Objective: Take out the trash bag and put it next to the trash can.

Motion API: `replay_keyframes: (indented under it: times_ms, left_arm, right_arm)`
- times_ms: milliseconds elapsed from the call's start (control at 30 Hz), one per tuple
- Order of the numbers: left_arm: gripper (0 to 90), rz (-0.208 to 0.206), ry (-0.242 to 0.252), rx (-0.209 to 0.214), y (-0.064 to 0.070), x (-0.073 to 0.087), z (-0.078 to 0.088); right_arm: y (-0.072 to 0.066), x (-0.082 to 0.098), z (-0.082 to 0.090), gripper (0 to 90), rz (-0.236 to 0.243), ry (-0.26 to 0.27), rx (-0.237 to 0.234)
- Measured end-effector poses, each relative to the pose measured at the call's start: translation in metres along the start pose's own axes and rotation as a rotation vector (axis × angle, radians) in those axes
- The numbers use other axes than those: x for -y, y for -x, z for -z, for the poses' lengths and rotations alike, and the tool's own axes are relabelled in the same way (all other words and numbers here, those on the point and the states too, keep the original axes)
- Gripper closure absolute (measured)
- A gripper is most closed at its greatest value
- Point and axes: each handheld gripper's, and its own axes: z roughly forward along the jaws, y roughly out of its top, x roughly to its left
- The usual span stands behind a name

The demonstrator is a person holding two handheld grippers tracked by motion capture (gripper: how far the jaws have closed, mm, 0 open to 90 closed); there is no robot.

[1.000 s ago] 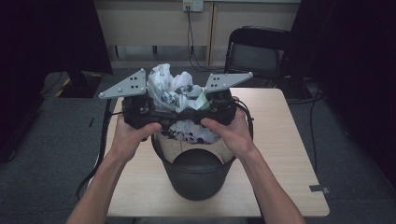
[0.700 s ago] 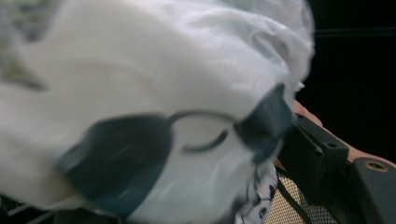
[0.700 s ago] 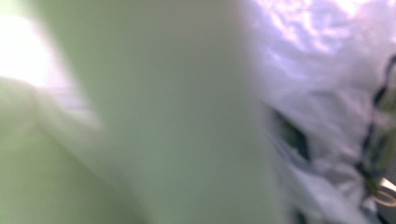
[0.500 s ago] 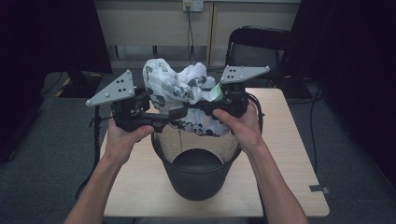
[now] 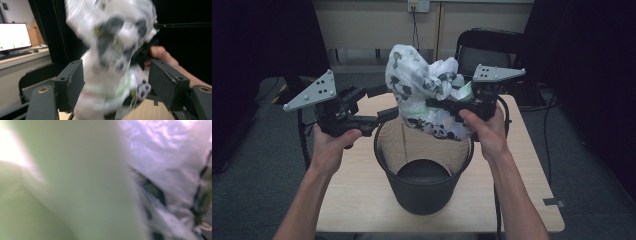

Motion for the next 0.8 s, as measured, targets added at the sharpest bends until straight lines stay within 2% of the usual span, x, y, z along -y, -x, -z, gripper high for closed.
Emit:
replay_keyframes:
  times_ms: [167,267,400,433,467,567,633,800]
  left_arm:
    - [28.1,0.021,-0.023,0.004,-0.005,0.010,-0.005]
    - [28.1,0.019,-0.059,0.018,-0.003,0.019,-0.013]
    - [27.8,0.012,-0.081,0.019,0.000,0.023,-0.014]
    - [27.8,0.012,-0.081,0.019,0.000,0.023,-0.014]
    - [27.7,0.010,-0.084,0.015,0.000,0.024,-0.013]
    - [27.4,0.007,-0.111,0.001,0.003,0.029,-0.010]
    - [27.4,0.009,-0.115,-0.015,0.004,0.032,-0.006]
    - [27.1,0.024,-0.121,-0.023,-0.001,0.040,0.008]
  right_arm:
    - [0.011,-0.005,0.002,76.0,-0.014,0.003,0.023]
    - [0.028,-0.005,-0.002,75.9,-0.045,0.020,0.037]
    - [0.046,-0.002,-0.005,75.8,-0.075,0.042,0.059]
    - [0.046,-0.002,-0.005,75.8,-0.075,0.042,0.059]
    - [0.055,-0.001,-0.005,75.9,-0.088,0.047,0.076]
    - [0.069,0.000,-0.006,75.9,-0.119,0.073,0.104]
    - [0.073,0.000,-0.005,75.9,-0.125,0.072,0.116]
    - [0.092,-0.003,-0.002,75.8,-0.134,0.043,0.196]
